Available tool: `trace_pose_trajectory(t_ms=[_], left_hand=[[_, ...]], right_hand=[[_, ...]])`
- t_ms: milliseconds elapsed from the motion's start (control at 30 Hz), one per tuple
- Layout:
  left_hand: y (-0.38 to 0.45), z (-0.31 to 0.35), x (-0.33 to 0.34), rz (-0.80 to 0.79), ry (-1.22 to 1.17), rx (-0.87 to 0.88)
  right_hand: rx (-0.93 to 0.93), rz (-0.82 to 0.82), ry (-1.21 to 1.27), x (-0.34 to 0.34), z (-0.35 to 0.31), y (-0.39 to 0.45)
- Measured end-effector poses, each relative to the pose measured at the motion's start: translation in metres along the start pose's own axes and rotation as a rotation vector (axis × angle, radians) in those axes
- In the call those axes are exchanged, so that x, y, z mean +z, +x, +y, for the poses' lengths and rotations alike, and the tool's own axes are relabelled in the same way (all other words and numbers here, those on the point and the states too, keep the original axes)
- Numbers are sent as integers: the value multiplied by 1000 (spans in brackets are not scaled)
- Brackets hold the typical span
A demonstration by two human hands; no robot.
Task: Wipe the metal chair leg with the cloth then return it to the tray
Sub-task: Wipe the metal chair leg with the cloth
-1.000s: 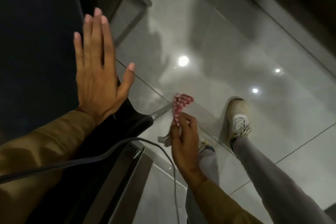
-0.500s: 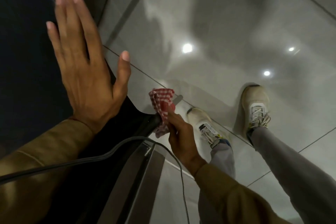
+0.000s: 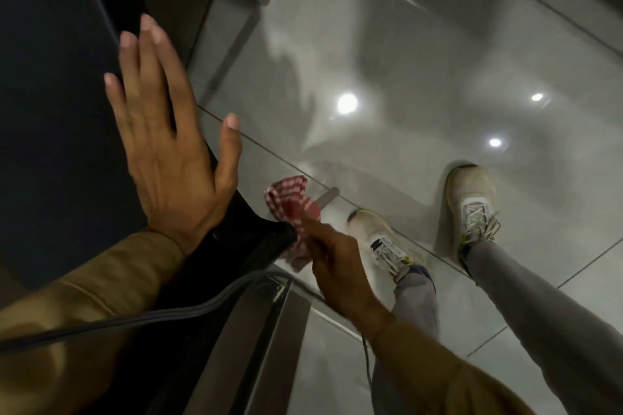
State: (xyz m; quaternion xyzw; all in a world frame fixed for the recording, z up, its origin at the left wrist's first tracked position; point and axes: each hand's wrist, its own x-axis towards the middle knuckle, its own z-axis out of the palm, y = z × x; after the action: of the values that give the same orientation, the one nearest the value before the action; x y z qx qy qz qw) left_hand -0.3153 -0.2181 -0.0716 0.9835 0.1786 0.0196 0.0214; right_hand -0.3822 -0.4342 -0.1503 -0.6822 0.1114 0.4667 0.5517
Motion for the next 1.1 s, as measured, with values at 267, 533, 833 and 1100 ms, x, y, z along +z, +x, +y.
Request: trace_pose_trajectory(t_ms=[267, 533, 833, 1100], left_hand=[[1, -1, 1, 7, 28, 8], [-1, -5, 7, 43, 20, -5], [0, 1, 2, 44, -81, -75], [0, -6, 14, 89, -77, -39]], right_hand=[[54, -82, -92, -4, 37, 46], [176, 125, -172, 14, 58, 66], [-253, 149, -82, 21, 14, -10], [185, 193, -114, 3, 67, 91]])
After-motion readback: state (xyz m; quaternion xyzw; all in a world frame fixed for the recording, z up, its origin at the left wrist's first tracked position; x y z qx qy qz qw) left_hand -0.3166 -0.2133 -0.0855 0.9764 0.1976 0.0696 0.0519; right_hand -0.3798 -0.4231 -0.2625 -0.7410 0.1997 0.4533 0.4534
